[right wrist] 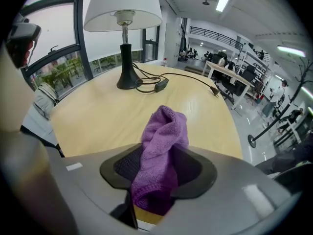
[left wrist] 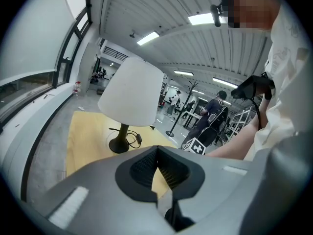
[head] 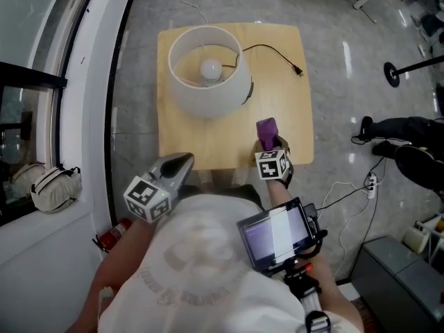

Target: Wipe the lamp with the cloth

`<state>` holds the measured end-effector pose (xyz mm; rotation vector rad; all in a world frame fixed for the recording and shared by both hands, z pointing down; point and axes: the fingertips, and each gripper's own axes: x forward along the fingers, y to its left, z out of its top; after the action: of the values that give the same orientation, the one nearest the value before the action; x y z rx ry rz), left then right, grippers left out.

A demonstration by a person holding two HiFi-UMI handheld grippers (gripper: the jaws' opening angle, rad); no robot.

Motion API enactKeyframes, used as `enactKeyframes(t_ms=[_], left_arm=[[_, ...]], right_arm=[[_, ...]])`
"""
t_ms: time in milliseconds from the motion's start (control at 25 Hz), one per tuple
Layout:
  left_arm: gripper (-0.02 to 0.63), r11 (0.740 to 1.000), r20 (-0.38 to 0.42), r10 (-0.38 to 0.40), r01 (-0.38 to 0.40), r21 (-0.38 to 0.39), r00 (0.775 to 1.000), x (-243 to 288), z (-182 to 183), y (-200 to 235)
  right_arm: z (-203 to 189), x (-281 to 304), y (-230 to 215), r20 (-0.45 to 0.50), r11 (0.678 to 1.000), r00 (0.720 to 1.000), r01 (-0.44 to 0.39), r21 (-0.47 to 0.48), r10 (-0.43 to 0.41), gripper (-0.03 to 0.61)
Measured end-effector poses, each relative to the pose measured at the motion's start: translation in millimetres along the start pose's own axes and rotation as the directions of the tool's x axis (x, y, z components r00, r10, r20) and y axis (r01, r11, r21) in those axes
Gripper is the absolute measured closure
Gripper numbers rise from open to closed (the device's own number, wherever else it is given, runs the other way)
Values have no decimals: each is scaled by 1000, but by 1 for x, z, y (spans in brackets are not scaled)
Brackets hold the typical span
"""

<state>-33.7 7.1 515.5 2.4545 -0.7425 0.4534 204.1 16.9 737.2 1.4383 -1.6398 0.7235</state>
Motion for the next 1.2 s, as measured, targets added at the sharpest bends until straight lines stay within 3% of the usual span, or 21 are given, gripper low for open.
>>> enactKeyframes(t_ms=[160, 600, 880, 1200], left_arm=[[614, 1000, 15, -3, 3, 4, 1000, -5, 3, 8], [614, 999, 69, -46, 47, -14, 997, -3, 10, 20], [614, 994, 81, -103, 106, -27, 991, -4, 4, 25], [614, 986, 77, -169, 168, 13, 983, -9, 9, 36]], right_arm=[[0, 2, -7, 0, 1000, 1000, 15, -2, -15, 445], [0, -22, 5, 41, 995, 997, -65, 81, 62, 468], [20, -60, 32, 200, 964, 969, -183, 193, 144, 468], [63, -112, 52, 405, 926, 907, -249, 284, 119, 466]])
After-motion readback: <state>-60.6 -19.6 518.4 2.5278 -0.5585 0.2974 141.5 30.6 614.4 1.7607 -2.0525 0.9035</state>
